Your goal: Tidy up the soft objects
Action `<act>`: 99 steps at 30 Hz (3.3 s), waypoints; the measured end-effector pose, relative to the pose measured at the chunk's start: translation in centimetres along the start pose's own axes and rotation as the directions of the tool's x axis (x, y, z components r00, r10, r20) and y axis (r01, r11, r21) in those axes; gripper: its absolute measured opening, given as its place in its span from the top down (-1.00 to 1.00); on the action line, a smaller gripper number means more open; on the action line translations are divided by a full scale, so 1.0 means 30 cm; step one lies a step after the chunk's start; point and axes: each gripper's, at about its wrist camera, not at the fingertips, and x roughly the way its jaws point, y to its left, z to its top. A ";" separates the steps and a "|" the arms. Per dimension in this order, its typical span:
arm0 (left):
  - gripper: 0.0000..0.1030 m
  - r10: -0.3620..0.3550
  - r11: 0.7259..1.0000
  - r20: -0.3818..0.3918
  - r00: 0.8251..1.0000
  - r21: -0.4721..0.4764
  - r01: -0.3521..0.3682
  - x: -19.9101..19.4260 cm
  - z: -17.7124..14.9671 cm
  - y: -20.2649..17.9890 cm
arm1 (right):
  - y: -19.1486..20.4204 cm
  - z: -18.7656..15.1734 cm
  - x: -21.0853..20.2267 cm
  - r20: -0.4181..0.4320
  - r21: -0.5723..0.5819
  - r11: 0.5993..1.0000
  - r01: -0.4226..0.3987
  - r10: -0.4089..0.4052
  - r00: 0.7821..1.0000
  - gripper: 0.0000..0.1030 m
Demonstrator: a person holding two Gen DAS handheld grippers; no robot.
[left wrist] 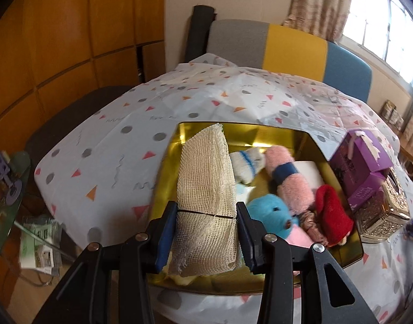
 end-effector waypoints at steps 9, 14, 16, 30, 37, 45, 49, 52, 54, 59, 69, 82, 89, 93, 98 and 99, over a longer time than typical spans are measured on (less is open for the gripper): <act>0.16 0.006 0.989 -0.003 1.000 -0.149 -0.007 -0.030 0.004 0.166 | 0.008 0.001 -0.002 0.003 -0.015 1.000 0.013 -0.013 1.000 -0.44; 0.16 -0.123 0.978 -0.056 0.991 -0.174 0.112 0.026 0.035 0.098 | 0.014 0.000 -0.003 0.003 -0.025 1.000 0.019 -0.019 1.000 -0.44; 0.16 -0.173 0.969 -0.084 0.981 -0.190 0.155 0.058 0.053 0.067 | 0.015 0.000 -0.005 0.001 -0.022 1.000 0.018 -0.018 1.000 -0.44; 0.07 -0.112 0.978 -0.227 0.968 -0.200 0.066 0.432 0.217 -0.015 | 0.027 0.000 -0.007 0.001 -0.040 0.999 0.029 -0.029 1.000 -0.44; -0.32 -0.051 0.986 -0.201 0.978 -0.164 0.017 0.421 0.224 0.015 | 0.028 0.000 -0.005 0.005 -0.045 0.999 0.028 -0.028 1.000 -0.44; -0.32 -0.015 0.993 -0.114 0.993 -0.119 0.001 0.277 0.170 0.006 | 0.031 -0.002 -0.010 0.008 -0.052 0.998 0.034 -0.033 0.999 -0.44; -0.36 0.002 0.997 -0.083 0.997 -0.083 -0.009 0.205 0.127 -0.012 | 0.033 -0.002 -0.011 0.007 -0.050 0.998 0.033 -0.033 0.999 -0.44; -0.45 -0.001 0.998 -0.070 0.998 -0.063 -0.003 0.165 0.099 -0.033 | 0.034 -0.002 -0.013 0.008 -0.054 0.998 0.037 -0.036 0.999 -0.44; -0.47 -0.006 0.999 -0.062 0.998 -0.053 0.003 0.141 0.082 -0.049 | 0.036 -0.003 -0.014 0.010 -0.057 0.998 0.040 -0.039 0.999 -0.44; -0.62 -0.024 0.999 -0.036 0.999 -0.038 0.022 0.079 0.042 -0.087 | 0.035 -0.003 -0.015 0.009 -0.057 0.998 0.039 -0.039 0.999 -0.44; -0.86 0.034 0.999 0.023 0.999 -0.005 -0.034 -0.002 0.029 -0.127 | 0.028 -0.001 -0.011 0.005 -0.050 0.998 0.037 -0.037 0.999 -0.44; -1.00 0.085 0.996 0.065 0.994 -0.021 -0.084 -0.040 0.018 -0.098 | 0.036 -0.010 -0.014 0.010 -0.037 0.998 0.046 -0.046 0.999 -0.44; -0.99 0.084 0.996 0.053 0.995 -0.024 -0.083 -0.031 0.011 -0.095 | 0.024 -0.003 -0.009 0.003 -0.018 0.999 0.031 -0.031 1.000 -0.44; -1.00 0.091 0.996 0.048 0.995 -0.021 -0.090 -0.025 0.013 -0.095 | 0.017 0.005 -0.005 0.003 -0.002 1.000 0.004 -0.004 1.000 -0.44; -0.99 0.084 0.996 0.048 0.995 -0.019 -0.083 -0.021 0.015 -0.091 | 0.045 0.011 -0.003 0.017 -0.025 0.999 -0.020 0.021 1.000 -0.44; -0.99 0.083 0.997 0.049 0.995 -0.016 -0.082 -0.020 0.016 -0.092 | 0.045 0.012 -0.003 0.015 -0.022 0.999 -0.027 0.027 1.000 -0.44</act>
